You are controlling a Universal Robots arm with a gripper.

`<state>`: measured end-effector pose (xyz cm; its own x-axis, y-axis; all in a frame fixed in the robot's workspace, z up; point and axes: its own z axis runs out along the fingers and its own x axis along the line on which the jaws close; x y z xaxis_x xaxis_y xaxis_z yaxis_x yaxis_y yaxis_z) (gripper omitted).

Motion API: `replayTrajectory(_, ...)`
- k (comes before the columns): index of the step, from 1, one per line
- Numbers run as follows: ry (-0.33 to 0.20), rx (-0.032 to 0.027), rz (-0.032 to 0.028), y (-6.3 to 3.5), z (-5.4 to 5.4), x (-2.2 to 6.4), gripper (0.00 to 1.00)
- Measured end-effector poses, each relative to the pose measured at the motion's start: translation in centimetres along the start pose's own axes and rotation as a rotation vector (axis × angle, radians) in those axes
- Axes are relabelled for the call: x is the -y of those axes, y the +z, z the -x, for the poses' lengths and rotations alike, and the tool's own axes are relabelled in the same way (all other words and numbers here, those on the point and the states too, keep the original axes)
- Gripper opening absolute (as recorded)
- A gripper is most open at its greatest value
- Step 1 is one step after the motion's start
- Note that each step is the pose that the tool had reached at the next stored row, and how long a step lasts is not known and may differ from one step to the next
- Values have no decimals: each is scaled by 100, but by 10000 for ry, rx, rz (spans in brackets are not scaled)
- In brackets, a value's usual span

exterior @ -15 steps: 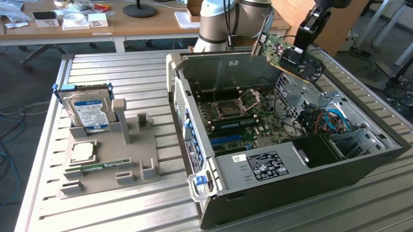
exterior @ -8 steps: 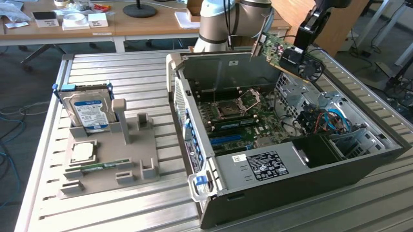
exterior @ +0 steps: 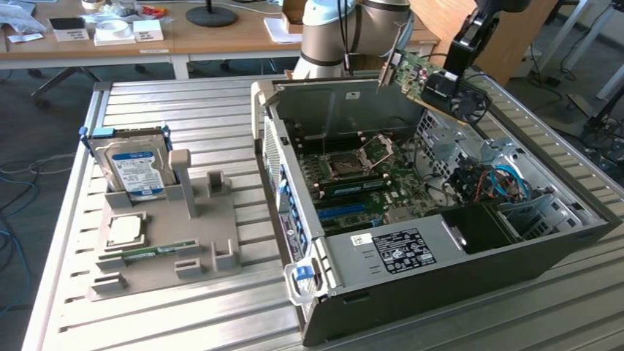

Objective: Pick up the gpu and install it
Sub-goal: 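Insert the gpu into the slot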

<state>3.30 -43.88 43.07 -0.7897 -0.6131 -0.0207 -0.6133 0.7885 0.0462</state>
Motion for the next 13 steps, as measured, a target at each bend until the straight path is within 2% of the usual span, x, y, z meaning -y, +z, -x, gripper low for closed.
replayTrajectory(13,-1814,-84,37,1,-1,0,27)
